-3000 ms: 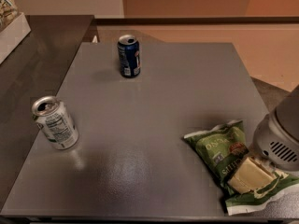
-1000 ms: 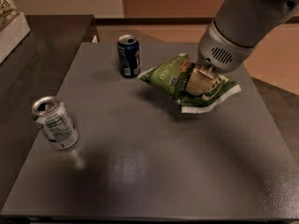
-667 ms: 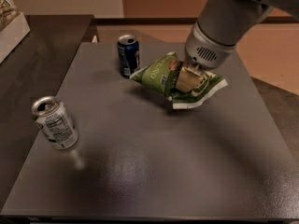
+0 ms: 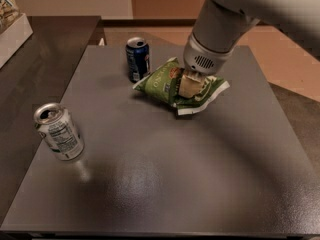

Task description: Move green jalapeno chip bag near pepsi can

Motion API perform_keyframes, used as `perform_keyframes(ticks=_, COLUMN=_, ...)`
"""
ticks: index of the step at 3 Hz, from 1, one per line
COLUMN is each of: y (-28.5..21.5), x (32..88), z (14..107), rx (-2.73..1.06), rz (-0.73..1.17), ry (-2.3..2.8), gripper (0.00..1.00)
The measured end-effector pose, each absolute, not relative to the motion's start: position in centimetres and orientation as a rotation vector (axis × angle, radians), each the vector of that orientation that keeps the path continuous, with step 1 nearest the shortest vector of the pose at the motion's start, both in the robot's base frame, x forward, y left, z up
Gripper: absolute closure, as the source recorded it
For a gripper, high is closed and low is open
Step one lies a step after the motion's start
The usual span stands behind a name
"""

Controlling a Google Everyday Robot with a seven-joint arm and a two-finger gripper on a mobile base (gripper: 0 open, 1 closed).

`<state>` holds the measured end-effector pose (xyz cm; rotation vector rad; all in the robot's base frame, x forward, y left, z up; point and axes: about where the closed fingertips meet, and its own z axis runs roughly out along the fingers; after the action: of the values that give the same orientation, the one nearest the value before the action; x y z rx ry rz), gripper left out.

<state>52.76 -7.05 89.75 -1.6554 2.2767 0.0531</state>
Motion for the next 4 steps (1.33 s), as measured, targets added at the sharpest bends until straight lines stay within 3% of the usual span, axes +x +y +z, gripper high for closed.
perform_keyframes(ticks=3, y=-6.05, x=54.82, z=88.07, rx=-1.672, rz=0.037, ry=2.251, gripper=0.13)
perform_keyframes(ticks=4, y=-6.03, x=54.76, z=88.11, rx=-1.673, rz=0.036, ry=2.250, gripper=0.00)
